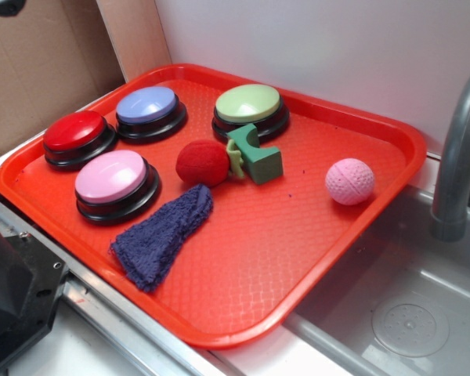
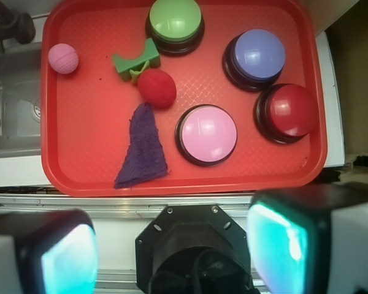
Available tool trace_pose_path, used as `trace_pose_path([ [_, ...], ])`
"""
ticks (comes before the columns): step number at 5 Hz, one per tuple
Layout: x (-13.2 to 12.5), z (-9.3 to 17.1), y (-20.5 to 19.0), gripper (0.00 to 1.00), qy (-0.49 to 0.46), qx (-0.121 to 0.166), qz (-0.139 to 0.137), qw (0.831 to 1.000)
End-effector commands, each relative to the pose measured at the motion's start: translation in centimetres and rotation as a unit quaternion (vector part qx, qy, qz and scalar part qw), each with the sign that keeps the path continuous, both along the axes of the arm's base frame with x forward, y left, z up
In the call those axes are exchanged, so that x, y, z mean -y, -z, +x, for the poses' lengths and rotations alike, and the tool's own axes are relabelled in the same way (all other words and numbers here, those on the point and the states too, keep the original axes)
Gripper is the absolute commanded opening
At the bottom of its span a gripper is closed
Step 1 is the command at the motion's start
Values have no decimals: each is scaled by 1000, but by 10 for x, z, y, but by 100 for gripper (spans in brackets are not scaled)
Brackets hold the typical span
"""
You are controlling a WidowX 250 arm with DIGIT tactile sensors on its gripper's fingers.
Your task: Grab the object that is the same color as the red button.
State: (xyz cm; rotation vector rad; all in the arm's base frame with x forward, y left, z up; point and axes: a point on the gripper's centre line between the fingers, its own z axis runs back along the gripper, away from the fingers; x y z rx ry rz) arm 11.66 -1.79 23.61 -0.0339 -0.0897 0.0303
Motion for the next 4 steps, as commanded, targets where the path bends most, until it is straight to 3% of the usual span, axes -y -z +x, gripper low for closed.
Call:
trace_pose_path([
  [1, 0, 0, 0, 100, 0, 0, 0, 1000],
  [2, 0, 20, 14, 100, 76, 19, 23, 997],
  [4, 3, 64, 61, 100, 173, 22, 50, 983],
])
